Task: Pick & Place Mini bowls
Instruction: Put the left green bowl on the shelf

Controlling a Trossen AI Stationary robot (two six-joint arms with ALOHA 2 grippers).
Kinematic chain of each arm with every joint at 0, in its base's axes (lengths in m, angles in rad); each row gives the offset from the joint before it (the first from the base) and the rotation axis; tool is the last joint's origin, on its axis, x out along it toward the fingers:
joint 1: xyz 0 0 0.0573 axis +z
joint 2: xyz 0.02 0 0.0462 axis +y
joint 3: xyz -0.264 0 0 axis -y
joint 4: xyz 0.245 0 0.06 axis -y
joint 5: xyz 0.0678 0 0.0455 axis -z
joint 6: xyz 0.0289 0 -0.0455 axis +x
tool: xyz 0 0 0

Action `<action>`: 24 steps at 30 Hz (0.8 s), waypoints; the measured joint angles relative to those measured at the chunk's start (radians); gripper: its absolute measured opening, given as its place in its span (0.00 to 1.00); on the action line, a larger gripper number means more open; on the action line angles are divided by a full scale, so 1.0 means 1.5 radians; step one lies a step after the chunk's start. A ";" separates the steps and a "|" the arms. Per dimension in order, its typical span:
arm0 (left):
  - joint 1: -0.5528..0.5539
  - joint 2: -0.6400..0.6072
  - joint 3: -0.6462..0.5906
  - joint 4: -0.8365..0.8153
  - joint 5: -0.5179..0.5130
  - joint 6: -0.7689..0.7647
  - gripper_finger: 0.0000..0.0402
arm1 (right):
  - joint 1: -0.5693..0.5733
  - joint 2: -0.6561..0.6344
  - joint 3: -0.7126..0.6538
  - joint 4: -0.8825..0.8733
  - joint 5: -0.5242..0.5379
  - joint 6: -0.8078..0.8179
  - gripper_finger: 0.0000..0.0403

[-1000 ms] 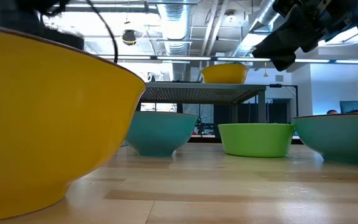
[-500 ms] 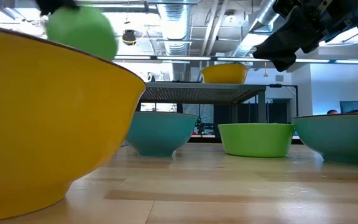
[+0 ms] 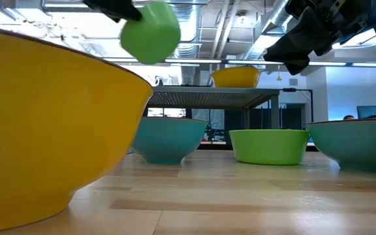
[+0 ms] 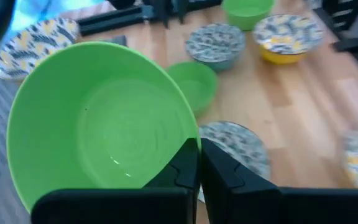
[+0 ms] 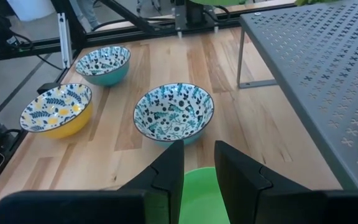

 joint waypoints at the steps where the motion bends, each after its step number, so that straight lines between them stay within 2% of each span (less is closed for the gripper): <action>1: 0.011 0.015 0.004 0.008 -0.001 0.015 0.02 | 0.000 0.000 0.000 0.000 0.000 0.000 0.21; 8: 0.107 0.108 0.060 0.014 -0.001 0.077 0.02 | 0.000 0.000 0.000 0.000 0.001 -0.004 0.21; 14: 0.164 0.171 0.068 0.024 -0.001 0.116 0.02 | 0.000 0.000 0.000 -0.001 0.002 -0.033 0.21; 24: 0.210 0.187 0.069 0.070 0.007 0.118 0.03 | 0.000 0.000 0.000 -0.002 0.001 -0.035 0.21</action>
